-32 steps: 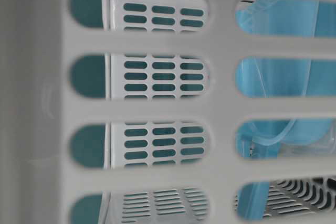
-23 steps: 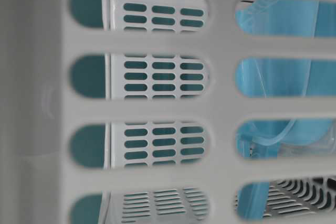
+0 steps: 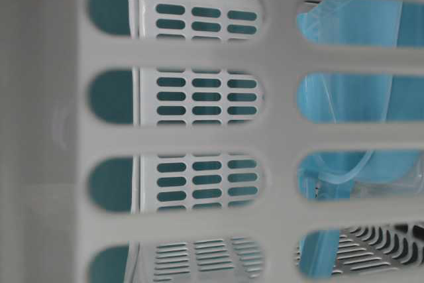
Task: Pick up the dustpan from the shopping basket with the left arm.
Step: 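Move the left gripper over the basket toward the blue dustpan handle, then lower the left gripper and close it on the dustpan handle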
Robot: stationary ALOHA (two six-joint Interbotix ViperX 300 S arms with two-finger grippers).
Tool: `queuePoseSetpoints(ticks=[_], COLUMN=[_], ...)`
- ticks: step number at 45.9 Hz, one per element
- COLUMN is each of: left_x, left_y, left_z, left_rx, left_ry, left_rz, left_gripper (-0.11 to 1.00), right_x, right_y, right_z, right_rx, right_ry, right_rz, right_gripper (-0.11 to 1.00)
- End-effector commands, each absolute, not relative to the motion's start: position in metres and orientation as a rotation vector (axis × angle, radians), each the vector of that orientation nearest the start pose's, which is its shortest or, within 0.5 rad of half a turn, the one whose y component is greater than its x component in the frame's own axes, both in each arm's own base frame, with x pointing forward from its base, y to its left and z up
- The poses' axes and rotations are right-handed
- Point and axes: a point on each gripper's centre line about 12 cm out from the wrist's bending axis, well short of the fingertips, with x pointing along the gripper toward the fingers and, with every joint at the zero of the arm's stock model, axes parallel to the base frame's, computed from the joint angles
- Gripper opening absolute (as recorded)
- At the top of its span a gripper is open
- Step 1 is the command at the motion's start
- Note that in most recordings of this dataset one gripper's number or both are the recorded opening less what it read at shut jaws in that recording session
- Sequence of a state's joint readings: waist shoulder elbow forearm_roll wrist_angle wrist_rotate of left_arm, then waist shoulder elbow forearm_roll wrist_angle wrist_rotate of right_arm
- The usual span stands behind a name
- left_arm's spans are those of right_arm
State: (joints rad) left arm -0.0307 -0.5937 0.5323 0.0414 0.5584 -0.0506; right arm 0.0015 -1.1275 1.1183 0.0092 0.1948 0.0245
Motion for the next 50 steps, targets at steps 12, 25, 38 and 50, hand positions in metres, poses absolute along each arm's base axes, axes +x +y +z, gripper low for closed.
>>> queuePoseSetpoints(ticks=[12,25,38,50], left_x=[0.339,0.374,0.399,0.400], left_y=[-0.012,-0.022,-0.036,-0.045], left_z=[0.366,0.339,0.289,0.243], left_rx=[0.011,0.025,0.029,0.028], left_ry=[0.771,1.028,1.165,1.290], left_rz=[-0.004,-0.011,-0.020,-0.015], left_gripper=[0.00,0.53,0.88,0.88], right_x=[0.171,0.170,0.165,0.160], right_y=[0.001,0.001,0.001,0.001], right_z=[0.298,0.297,0.301,0.303], right_rx=[0.035,0.039,0.041,0.043], right_ry=[0.178,0.183,0.150,0.134], right_rz=[0.002,0.002,0.003,0.003], right_gripper=[0.53,0.80,0.80,0.80])
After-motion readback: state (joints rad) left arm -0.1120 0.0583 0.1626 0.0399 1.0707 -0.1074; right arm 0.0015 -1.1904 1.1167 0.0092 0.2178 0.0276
